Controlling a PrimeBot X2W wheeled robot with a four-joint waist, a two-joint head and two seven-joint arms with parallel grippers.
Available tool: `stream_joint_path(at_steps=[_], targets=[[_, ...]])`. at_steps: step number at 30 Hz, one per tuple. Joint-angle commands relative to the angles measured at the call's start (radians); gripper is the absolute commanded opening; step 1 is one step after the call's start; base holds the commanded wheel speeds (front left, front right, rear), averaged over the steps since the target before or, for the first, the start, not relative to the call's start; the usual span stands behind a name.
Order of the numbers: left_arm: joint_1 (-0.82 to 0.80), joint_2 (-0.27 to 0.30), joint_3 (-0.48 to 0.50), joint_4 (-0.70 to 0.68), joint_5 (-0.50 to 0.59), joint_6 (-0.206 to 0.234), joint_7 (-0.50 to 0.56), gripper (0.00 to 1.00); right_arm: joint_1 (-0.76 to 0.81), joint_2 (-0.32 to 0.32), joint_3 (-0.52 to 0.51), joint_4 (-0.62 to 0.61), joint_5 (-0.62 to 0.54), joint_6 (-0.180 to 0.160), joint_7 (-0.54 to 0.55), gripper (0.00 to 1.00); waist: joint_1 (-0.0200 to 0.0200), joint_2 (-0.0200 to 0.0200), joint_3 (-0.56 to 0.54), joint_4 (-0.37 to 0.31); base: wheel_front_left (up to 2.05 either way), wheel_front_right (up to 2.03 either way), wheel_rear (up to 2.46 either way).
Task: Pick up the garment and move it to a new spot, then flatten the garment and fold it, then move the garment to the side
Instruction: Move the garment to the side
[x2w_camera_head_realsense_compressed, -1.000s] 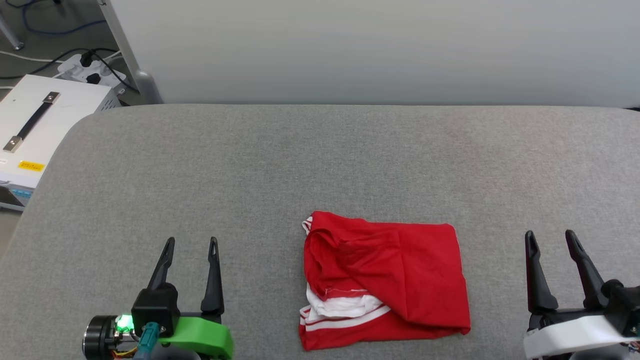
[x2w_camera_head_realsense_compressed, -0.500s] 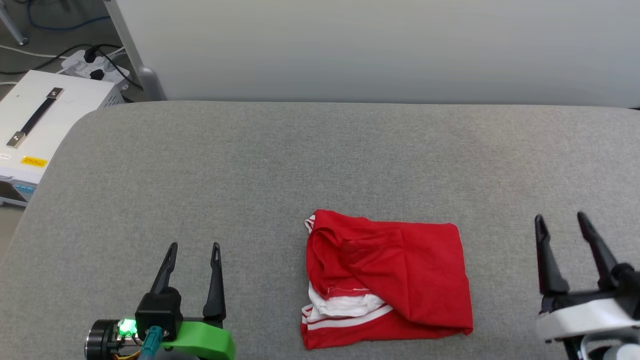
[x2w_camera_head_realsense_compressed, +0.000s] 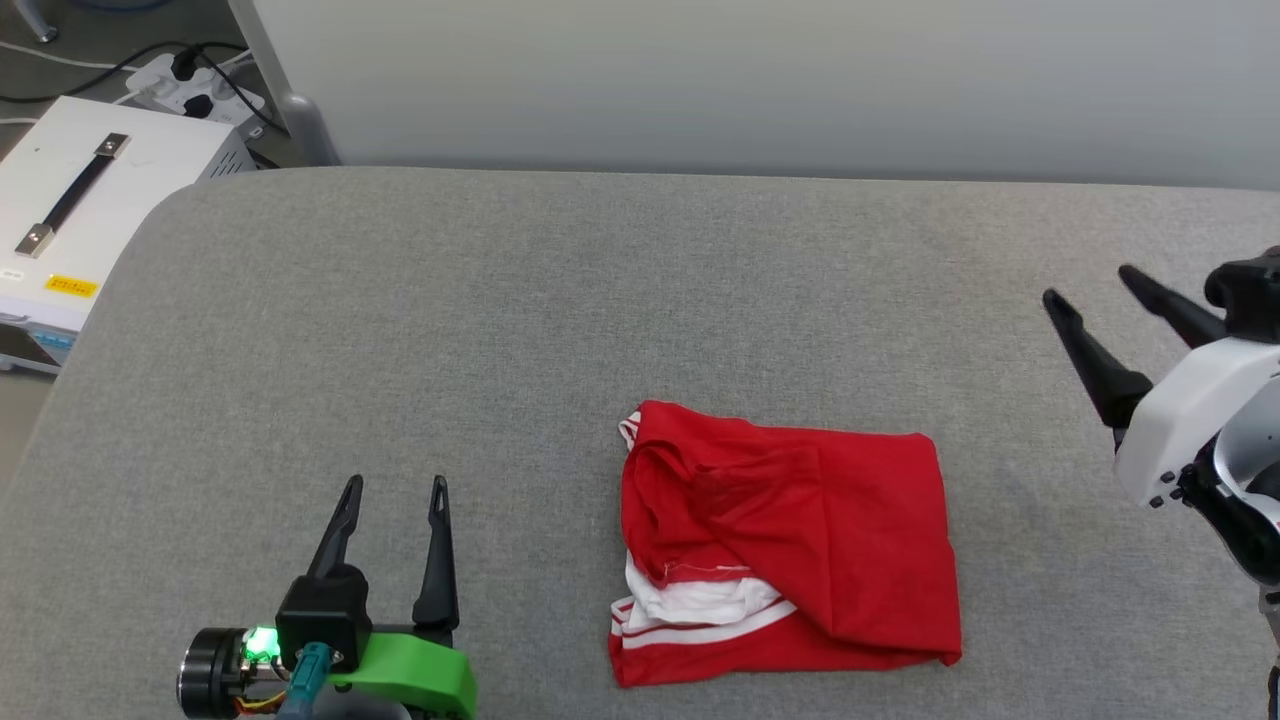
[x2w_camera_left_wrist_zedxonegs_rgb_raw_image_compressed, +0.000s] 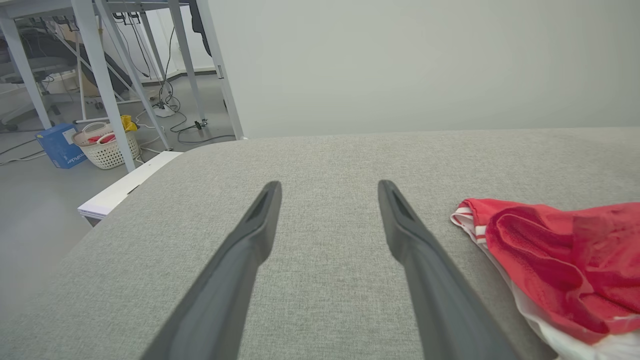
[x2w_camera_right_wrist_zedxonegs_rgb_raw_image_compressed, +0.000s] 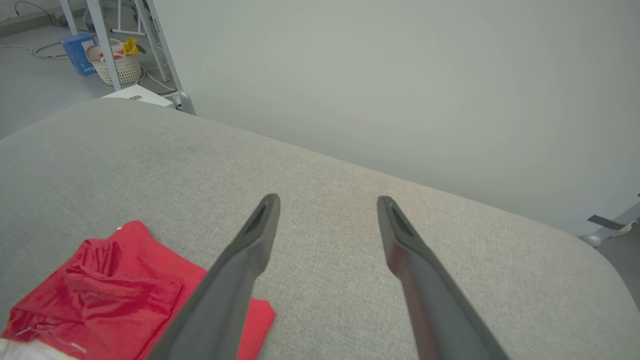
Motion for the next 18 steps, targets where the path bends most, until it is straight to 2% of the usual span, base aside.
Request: stream_joint_path(at_steps=[1, 6, 11, 18], targets=[[-0.021, -0.002, -0.001, 0.001, -0.007, -0.003, -0.006, 1.00, -0.019, -0.020, 0.022, 0.010, 0.048, -0.001, 0.065, 1.00, 0.0000, 0.0000, 0.009, 0.005, 0.00, 0.00, 0.00], [-0.040, -0.005, -0.002, 0.002, -0.009, -0.002, -0.006, 1.00, -0.005, -0.054, 0.094, 0.064, 0.244, -0.001, 0.320, 1.00, 0.0000, 0.0000, 0.034, 0.017, 0.00, 0.00, 0.00], [-0.080, -0.012, -0.018, 0.005, -0.013, -0.005, -0.006, 1.00, 0.046, -0.045, 0.161, 0.138, 0.396, -0.001, 0.452, 1.00, 0.0000, 0.0000, 0.077, 0.046, 0.00, 0.00, 0.00], [-0.109, -0.017, -0.024, 0.000, -0.016, 0.000, -0.006, 1.00, 0.038, 0.002, 0.220, 0.201, 0.456, -0.001, 0.404, 1.00, 0.0000, 0.0000, 0.119, 0.071, 0.00, 0.00, 0.00]])
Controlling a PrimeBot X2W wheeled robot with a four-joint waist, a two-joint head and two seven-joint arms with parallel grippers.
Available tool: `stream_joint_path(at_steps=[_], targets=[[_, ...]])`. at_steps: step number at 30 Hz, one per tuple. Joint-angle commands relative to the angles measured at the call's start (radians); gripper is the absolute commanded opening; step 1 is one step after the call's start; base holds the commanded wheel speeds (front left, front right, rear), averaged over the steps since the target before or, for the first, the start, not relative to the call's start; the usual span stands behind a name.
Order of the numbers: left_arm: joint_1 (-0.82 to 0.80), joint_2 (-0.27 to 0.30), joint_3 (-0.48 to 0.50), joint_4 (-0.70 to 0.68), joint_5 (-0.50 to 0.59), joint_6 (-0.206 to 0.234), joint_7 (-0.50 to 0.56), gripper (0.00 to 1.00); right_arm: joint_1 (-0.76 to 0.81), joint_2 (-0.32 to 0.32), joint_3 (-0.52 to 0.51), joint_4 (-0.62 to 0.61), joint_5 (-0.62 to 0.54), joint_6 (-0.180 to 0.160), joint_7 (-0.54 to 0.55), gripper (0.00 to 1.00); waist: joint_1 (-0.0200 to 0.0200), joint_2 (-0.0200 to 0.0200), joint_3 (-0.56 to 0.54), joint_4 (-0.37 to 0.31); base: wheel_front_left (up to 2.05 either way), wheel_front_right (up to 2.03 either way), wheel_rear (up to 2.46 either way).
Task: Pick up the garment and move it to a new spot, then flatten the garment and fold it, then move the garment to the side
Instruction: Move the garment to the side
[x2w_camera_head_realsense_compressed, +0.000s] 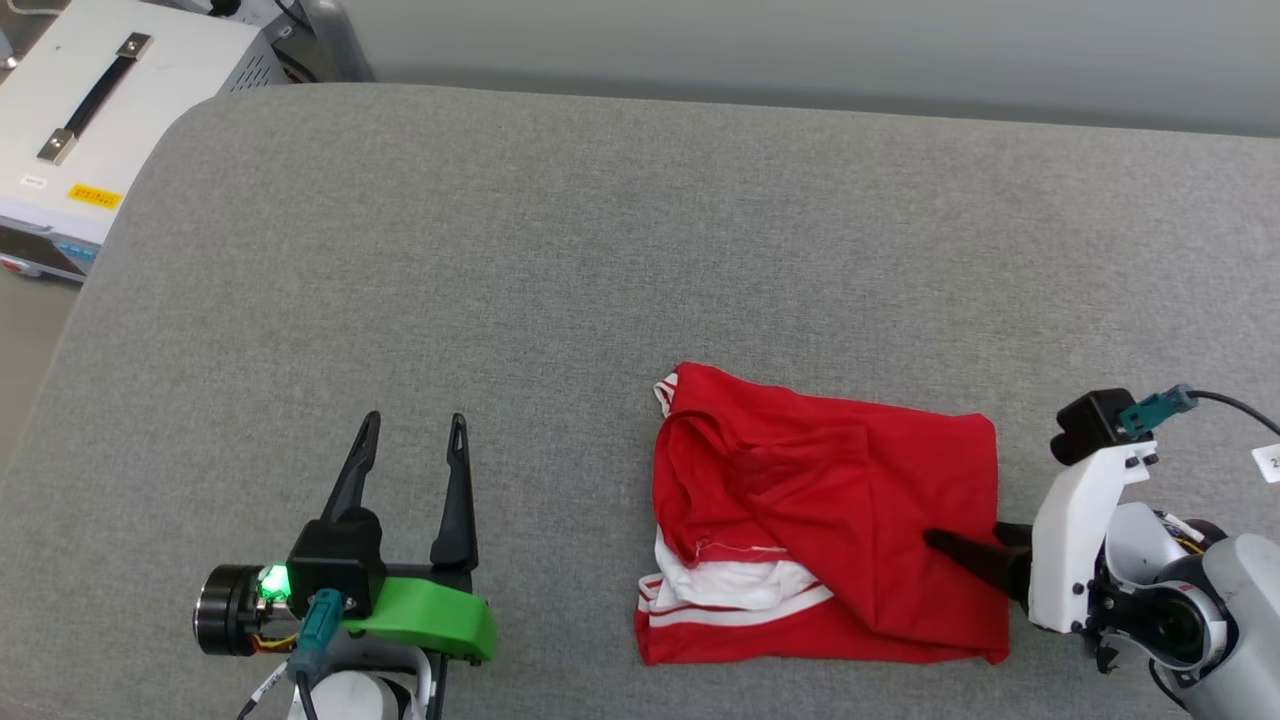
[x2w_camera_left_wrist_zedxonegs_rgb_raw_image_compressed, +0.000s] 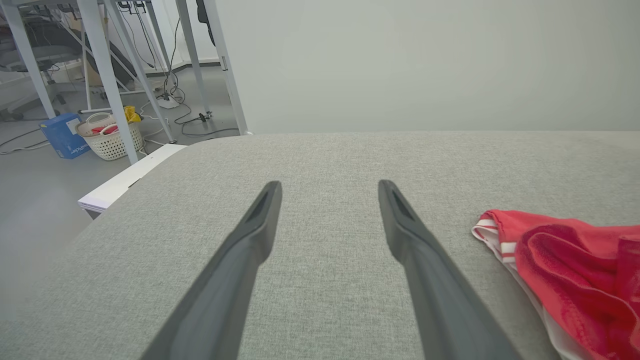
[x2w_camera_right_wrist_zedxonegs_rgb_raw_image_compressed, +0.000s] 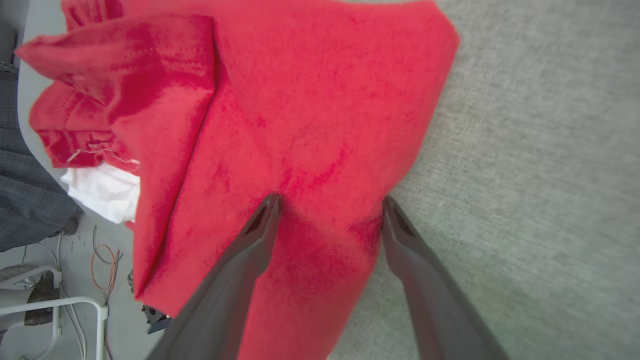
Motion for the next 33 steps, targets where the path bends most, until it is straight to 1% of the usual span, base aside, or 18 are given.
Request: stream_joint_path(at_steps=[1, 2, 5, 7, 8, 9, 10, 15, 20, 23, 28, 33], targets=[[-0.017, -0.006, -0.001, -0.001, -0.005, 0.001, -0.006, 1.00, -0.007, 0.010, 0.017, 0.014, 0.011, -0.001, -0.009, 1.00, 0.0000, 0.0000, 0.019, 0.014, 0.00, 0.00, 0.00], [-0.024, -0.007, -0.006, 0.001, -0.005, 0.001, -0.006, 1.00, -0.006, 0.016, 0.070, 0.045, 0.015, -0.001, -0.015, 1.00, 0.0000, 0.0000, 0.030, 0.022, 0.00, 0.00, 0.00], [-0.029, -0.008, -0.008, 0.004, -0.007, 0.003, -0.006, 1.00, -0.005, 0.018, 0.107, 0.074, 0.017, -0.001, -0.036, 1.00, 0.0000, 0.0000, 0.035, 0.028, 0.00, 0.00, 0.00], [-0.032, -0.009, -0.009, 0.006, -0.009, 0.004, -0.006, 1.00, -0.010, 0.014, 0.132, 0.080, 0.011, -0.001, -0.068, 1.00, 0.0000, 0.0000, 0.035, 0.031, 0.00, 0.00, 0.00], [-0.033, -0.009, -0.009, 0.006, -0.009, 0.005, -0.006, 1.00, -0.014, 0.012, 0.139, 0.084, 0.008, -0.001, -0.093, 0.48, 0.0000, 0.0000, 0.034, 0.032, 0.00, 0.00, 0.00], [-0.033, -0.010, -0.008, 0.007, -0.010, 0.006, -0.006, 1.00, -0.018, 0.011, 0.145, 0.086, 0.009, -0.001, -0.111, 0.29, 0.0000, 0.0000, 0.032, 0.032, 0.00, 0.00, 0.00], [-0.032, -0.010, -0.008, 0.009, -0.010, 0.007, -0.006, 1.00, -0.028, 0.007, 0.152, 0.086, 0.008, -0.001, -0.136, 0.00, 0.0000, 0.0000, 0.030, 0.031, 0.00, 0.00, 0.00], [-0.023, -0.011, -0.005, 0.015, -0.011, 0.011, -0.006, 1.00, -0.089, -0.026, 0.180, 0.073, -0.029, -0.001, -0.257, 0.00, 0.0000, 0.0000, 0.007, 0.021, 0.00, 0.00, 0.00], [0.001, -0.012, 0.003, 0.013, -0.012, 0.015, -0.006, 1.00, -0.159, -0.074, 0.213, 0.027, -0.072, -0.001, -0.353, 0.00, 0.0000, 0.0000, -0.025, -0.017, 0.00, 0.00, 0.00], [0.016, -0.012, 0.009, 0.009, -0.011, 0.016, -0.006, 1.00, -0.193, -0.115, 0.239, -0.011, -0.104, -0.001, -0.378, 0.00, 0.0000, 0.0000, -0.036, -0.052, 0.00, 0.00, 0.00], [0.031, -0.012, 0.018, -0.002, -0.006, 0.015, -0.006, 1.00, -0.244, -0.201, 0.281, -0.079, -0.170, -0.001, -0.390, 0.00, 0.0000, 0.0000, -0.037, -0.136, 0.00, 0.00, 0.00], [0.026, -0.011, 0.027, -0.015, -0.001, 0.013, -0.006, 1.00, -0.276, -0.263, 0.294, -0.127, -0.190, -0.001, -0.385, 0.00, 0.0000, 0.0000, -0.016, -0.226, 0.00, 0.00, 0.00]])
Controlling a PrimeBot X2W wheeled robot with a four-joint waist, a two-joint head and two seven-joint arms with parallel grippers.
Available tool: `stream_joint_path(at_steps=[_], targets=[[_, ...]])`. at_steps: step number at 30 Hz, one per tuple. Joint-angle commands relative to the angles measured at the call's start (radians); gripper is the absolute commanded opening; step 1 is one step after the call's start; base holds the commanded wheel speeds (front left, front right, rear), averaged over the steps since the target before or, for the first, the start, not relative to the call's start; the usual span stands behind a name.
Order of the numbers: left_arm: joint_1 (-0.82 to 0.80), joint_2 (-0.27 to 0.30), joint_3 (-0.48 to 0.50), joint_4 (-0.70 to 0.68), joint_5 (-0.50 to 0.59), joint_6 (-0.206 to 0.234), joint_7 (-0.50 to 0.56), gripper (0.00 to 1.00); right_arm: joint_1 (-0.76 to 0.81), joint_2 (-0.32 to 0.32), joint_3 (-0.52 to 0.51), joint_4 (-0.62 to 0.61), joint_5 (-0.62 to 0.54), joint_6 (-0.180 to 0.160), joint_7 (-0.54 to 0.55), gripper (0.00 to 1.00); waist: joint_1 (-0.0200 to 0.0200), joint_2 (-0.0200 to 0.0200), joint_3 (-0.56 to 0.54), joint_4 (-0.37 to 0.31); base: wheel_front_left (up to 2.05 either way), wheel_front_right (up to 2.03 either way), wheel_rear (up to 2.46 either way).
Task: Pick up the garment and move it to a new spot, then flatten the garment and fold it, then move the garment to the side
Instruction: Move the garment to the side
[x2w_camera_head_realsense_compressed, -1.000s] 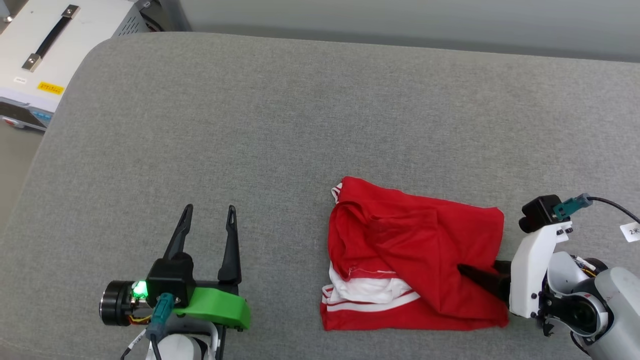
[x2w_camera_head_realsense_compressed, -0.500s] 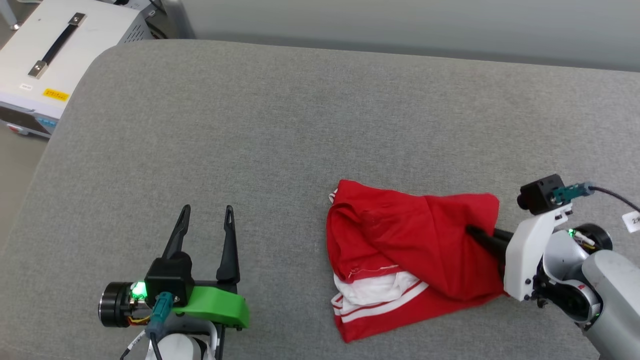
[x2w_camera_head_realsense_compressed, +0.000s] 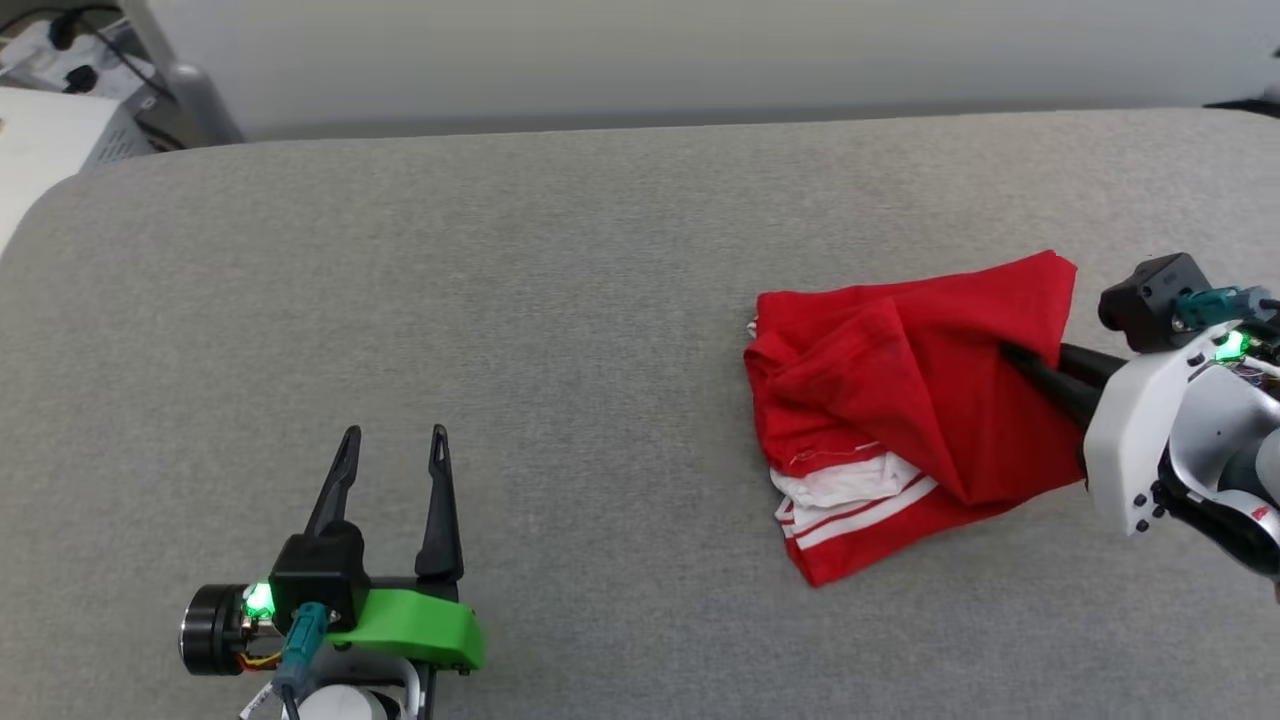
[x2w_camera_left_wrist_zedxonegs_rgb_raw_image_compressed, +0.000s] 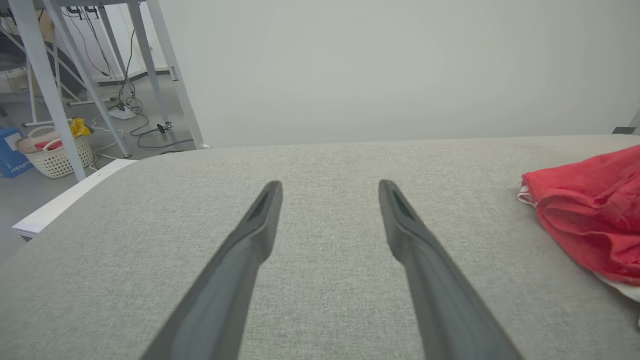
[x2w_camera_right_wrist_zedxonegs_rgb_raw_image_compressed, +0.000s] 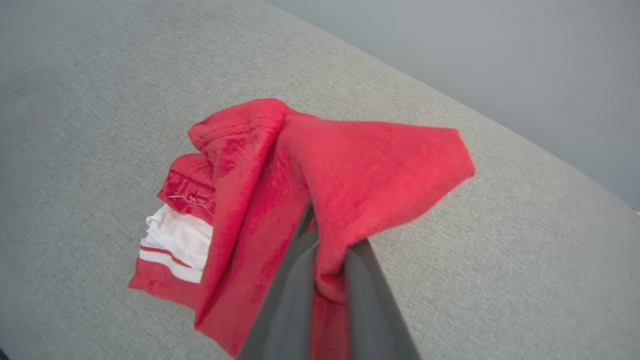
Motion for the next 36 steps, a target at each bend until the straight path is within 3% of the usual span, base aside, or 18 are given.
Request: stream_joint_path(at_steps=[1, 10, 20, 28, 36], targets=[[-0.002, -0.002, 0.002, -0.005, 0.001, 0.001, -0.006, 1.00, -0.022, -0.011, -0.005, -0.009, -0.003, -0.001, -0.003, 0.00, 0.0000, 0.0000, 0.019, -0.090, 0.00, 0.00, 0.00], [-0.041, 0.007, 0.013, -0.041, 0.017, -0.002, -0.006, 1.00, -0.076, -0.090, -0.040, 0.032, -0.001, -0.001, -0.009, 0.00, 0.0000, 0.0000, 0.115, -0.195, 0.00, 0.00, 0.00], [-0.122, 0.030, 0.003, -0.111, 0.042, -0.014, -0.006, 1.00, -0.184, -0.207, -0.094, 0.271, -0.052, -0.001, -0.052, 0.00, 0.0000, 0.0000, 0.283, -0.161, 0.00, 0.00, 0.00], [-0.170, 0.042, 0.002, -0.157, 0.047, -0.009, -0.006, 1.00, -0.302, -0.229, -0.143, 0.508, -0.100, -0.001, -0.106, 0.00, 0.0000, 0.0000, 0.389, -0.120, 0.00, 0.00, 0.00], [-0.186, 0.053, 0.012, -0.176, 0.043, -0.001, -0.006, 1.00, -0.373, -0.183, -0.185, 0.668, -0.163, -0.001, -0.140, 0.00, 0.0000, 0.0000, 0.419, -0.114, 0.00, 0.00, 0.00]])
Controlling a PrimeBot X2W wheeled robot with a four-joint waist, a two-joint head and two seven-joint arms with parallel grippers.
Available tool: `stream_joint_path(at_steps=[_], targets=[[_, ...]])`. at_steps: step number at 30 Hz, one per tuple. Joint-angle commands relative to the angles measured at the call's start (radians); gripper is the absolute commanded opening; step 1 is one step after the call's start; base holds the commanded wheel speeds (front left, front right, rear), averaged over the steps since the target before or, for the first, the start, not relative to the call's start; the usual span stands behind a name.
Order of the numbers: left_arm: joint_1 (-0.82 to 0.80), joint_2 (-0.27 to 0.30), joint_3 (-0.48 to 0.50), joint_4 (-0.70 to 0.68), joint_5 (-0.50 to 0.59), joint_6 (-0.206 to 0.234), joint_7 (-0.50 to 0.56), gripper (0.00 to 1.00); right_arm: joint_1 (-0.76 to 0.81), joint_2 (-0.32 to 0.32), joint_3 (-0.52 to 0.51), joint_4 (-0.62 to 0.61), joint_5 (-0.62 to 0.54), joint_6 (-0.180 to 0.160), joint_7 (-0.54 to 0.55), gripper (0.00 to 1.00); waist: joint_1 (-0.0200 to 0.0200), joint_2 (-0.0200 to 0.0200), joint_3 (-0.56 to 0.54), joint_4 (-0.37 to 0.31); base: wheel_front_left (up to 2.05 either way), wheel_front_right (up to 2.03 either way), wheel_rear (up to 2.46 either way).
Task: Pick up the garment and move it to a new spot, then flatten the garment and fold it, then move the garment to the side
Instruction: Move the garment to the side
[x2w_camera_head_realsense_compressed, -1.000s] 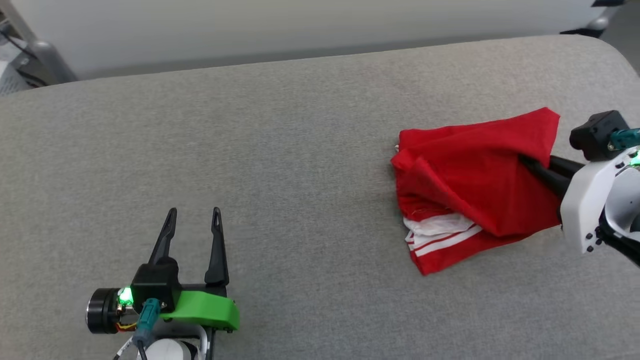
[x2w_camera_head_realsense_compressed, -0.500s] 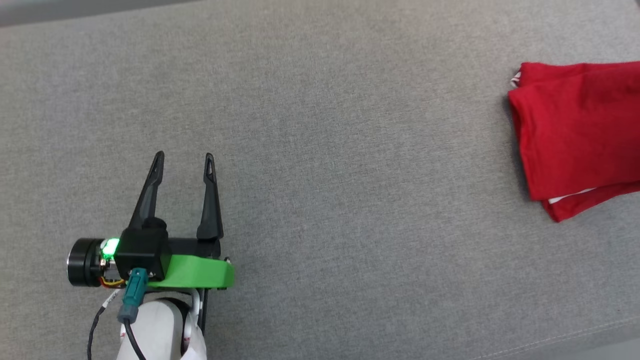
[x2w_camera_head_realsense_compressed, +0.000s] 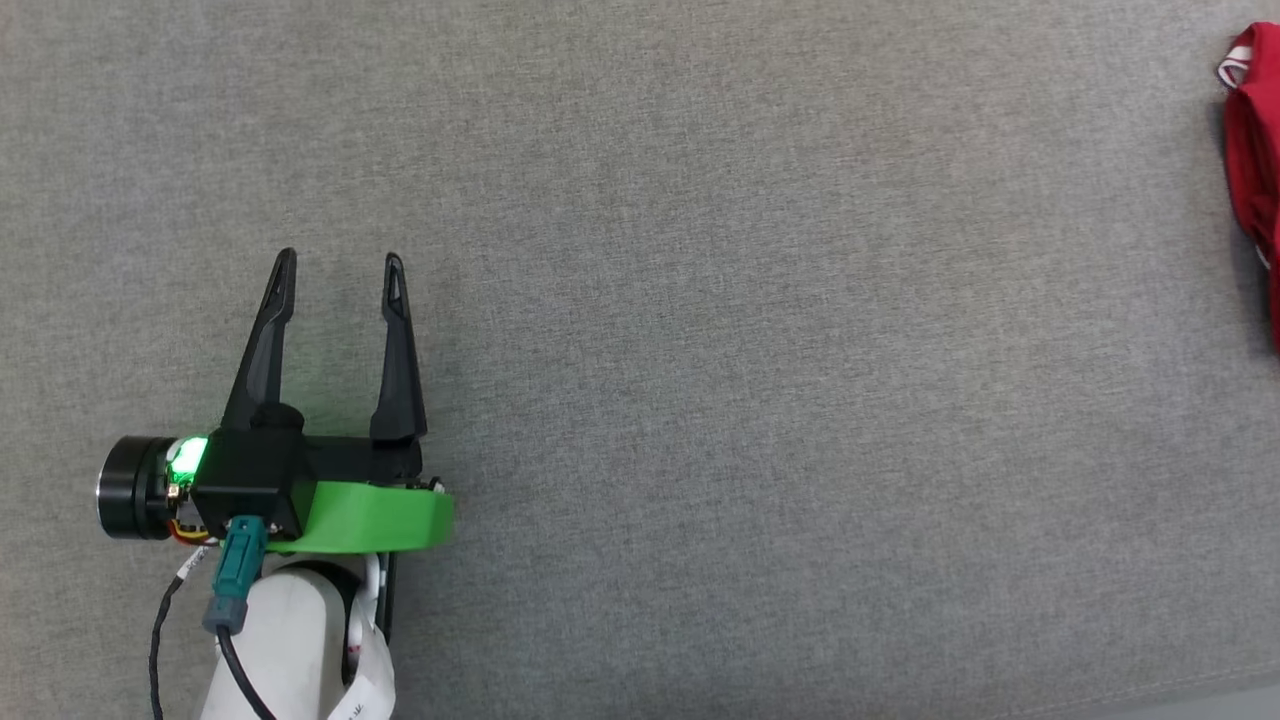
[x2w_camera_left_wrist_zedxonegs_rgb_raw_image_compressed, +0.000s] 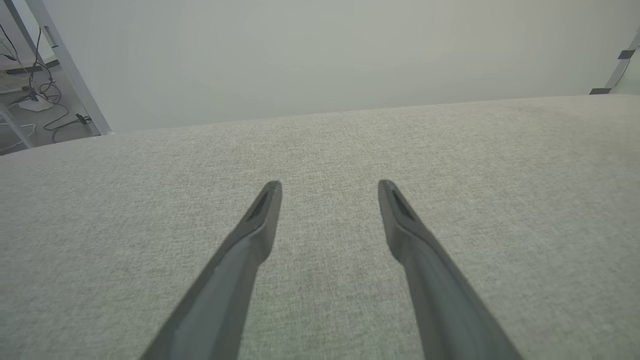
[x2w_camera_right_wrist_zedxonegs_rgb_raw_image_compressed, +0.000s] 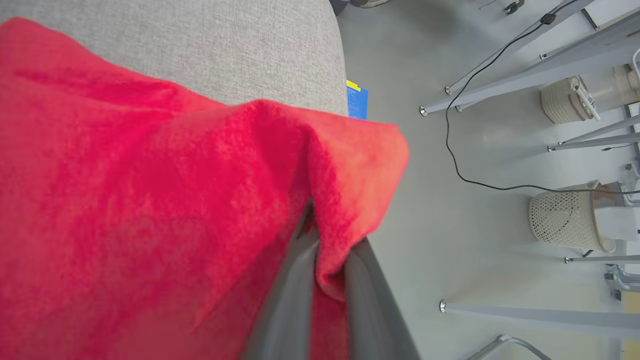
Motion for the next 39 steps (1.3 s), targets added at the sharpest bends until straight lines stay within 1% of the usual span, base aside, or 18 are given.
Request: stream_joint_path(at_steps=[1, 3, 4, 5, 10, 14, 19, 21, 24, 28, 33, 36, 39], targets=[[-0.023, 0.009, 0.004, -0.004, 0.005, 0.007, -0.006, 1.00, -0.020, 0.011, 0.001, 0.014, -0.015, -0.001, -0.011, 0.00, -0.0002, -0.0001, 0.009, 0.010, 0.00, 0.00, 0.00], [-0.024, 0.010, 0.004, 0.000, 0.004, 0.008, -0.006, 1.00, -0.028, 0.027, -0.009, 0.043, -0.020, -0.001, -0.023, 0.01, -0.0002, -0.0001, 0.001, 0.010, 0.00, 0.00, 0.00], [-0.023, 0.010, 0.005, 0.004, 0.003, 0.009, -0.006, 1.00, -0.029, 0.037, -0.014, 0.059, -0.019, -0.001, -0.027, 0.42, -0.0002, -0.0001, -0.007, 0.010, 0.00, 0.00, 0.00], [-0.021, 0.010, 0.005, 0.007, 0.002, 0.009, -0.006, 1.00, -0.030, 0.042, -0.016, 0.070, -0.021, -0.001, -0.031, 1.00, -0.0002, -0.0001, -0.014, 0.010, 0.00, 0.00, 0.00], [-0.002, 0.005, 0.007, 0.028, -0.009, 0.014, -0.006, 1.00, -0.028, 0.062, -0.050, 0.113, -0.027, -0.001, -0.099, 1.00, -0.0002, -0.0001, -0.080, 0.017, 0.00, 0.00, 0.00], [0.034, -0.002, 0.012, 0.048, -0.022, 0.017, -0.006, 1.00, -0.017, 0.086, -0.083, 0.097, -0.040, -0.001, -0.208, 1.00, -0.0002, -0.0001, -0.154, 0.026, 0.00, 0.00, 0.00], [0.089, -0.013, 0.026, 0.071, -0.042, 0.023, -0.006, 1.00, 0.026, 0.136, -0.146, 0.017, -0.074, -0.001, -0.357, 1.00, -0.0002, -0.0001, -0.247, 0.045, 0.00, 0.00, 0.00], [0.108, -0.017, 0.029, 0.080, -0.048, 0.022, -0.006, 1.00, 0.055, 0.159, -0.183, -0.027, -0.100, -0.001, -0.391, 1.00, -0.0002, -0.0001, -0.278, 0.057, 0.00, 0.00, 0.00], [0.131, -0.022, 0.031, 0.088, -0.053, 0.022, -0.006, 1.00, 0.115, 0.203, -0.252, -0.111, -0.141, -0.001, -0.411, 1.00, -0.0002, -0.0001, -0.313, 0.074, 0.00, 0.00, 0.00], [0.151, -0.027, 0.031, 0.101, -0.057, 0.019, -0.006, 1.00, 0.224, 0.282, -0.367, -0.256, -0.219, -0.001, -0.419, 1.00, -0.0002, -0.0001, -0.352, 0.101, 0.00, 0.00, 0.00], [0.164, -0.033, 0.031, 0.123, -0.062, 0.013, -0.006, 1.00, 0.394, 0.435, -0.504, -0.493, -0.324, -0.001, -0.420, 1.00, -0.0002, -0.0001, -0.389, 0.135, 0.00, 0.00, 0.00], [0.168, -0.036, 0.030, 0.137, -0.063, 0.009, -0.006, 1.00, 0.485, 0.516, -0.537, -0.597, -0.365, -0.001, -0.420, 1.00, -0.0002, -0.0001, -0.407, 0.153, 0.00, 0.00, 0.00], [0.169, -0.038, 0.028, 0.155, -0.063, 0.002, -0.006, 1.00, 0.571, 0.589, -0.544, -0.660, -0.389, -0.001, -0.420, 1.00, -0.0002, -0.0001, -0.426, 0.170, 0.00, 0.00, 0.00]])
